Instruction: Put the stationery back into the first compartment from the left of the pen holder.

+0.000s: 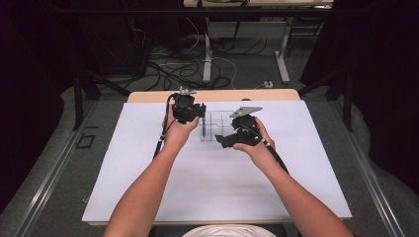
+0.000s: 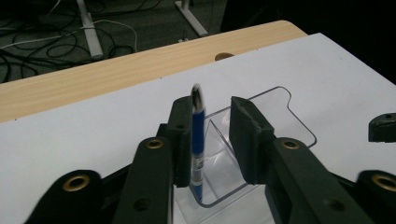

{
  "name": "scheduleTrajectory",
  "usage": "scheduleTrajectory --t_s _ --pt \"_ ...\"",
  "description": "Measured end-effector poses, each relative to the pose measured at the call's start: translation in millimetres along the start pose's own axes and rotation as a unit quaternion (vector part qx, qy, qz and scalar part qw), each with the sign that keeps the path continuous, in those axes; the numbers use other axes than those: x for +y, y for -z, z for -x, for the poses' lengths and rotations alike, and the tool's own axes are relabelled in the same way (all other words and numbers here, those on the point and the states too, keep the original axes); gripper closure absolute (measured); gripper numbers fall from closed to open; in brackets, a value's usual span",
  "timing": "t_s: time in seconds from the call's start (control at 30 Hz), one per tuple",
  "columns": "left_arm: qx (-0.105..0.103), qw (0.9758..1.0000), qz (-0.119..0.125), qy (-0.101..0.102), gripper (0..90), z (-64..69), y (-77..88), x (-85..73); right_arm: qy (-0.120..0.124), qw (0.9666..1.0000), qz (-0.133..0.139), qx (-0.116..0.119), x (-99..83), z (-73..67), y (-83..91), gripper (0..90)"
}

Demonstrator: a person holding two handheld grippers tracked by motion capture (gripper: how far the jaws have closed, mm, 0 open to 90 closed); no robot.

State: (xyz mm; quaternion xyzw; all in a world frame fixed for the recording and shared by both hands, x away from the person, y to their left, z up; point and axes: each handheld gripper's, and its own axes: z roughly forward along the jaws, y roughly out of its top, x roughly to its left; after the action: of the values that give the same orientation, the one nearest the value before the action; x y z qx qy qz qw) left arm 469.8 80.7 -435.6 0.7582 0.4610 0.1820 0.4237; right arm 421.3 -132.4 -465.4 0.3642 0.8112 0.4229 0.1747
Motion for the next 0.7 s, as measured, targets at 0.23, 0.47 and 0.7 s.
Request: scheduleTrajectory --t_s 0.23,0.47,0.7 --pt "0.004 0.9998 0.019 0.006 46.4 -4.0 8.0 2.3 -0.002 1.0000 0.005 -0.001 0.0 0.4 0.3 2.5" --pt "-0.026 0.9988 0.043 0.000 29.4 -7.7 20.8 4.4 -0.002 1.0000 0.006 -0.002 0.5 0.5 1.0 2.5" --pt "-0.065 0.9968 0.046 -0.001 20.1 -10.3 37.5 -1.0 0.003 1.0000 0.005 -0.004 1.1 -0.4 2.0 2.5"
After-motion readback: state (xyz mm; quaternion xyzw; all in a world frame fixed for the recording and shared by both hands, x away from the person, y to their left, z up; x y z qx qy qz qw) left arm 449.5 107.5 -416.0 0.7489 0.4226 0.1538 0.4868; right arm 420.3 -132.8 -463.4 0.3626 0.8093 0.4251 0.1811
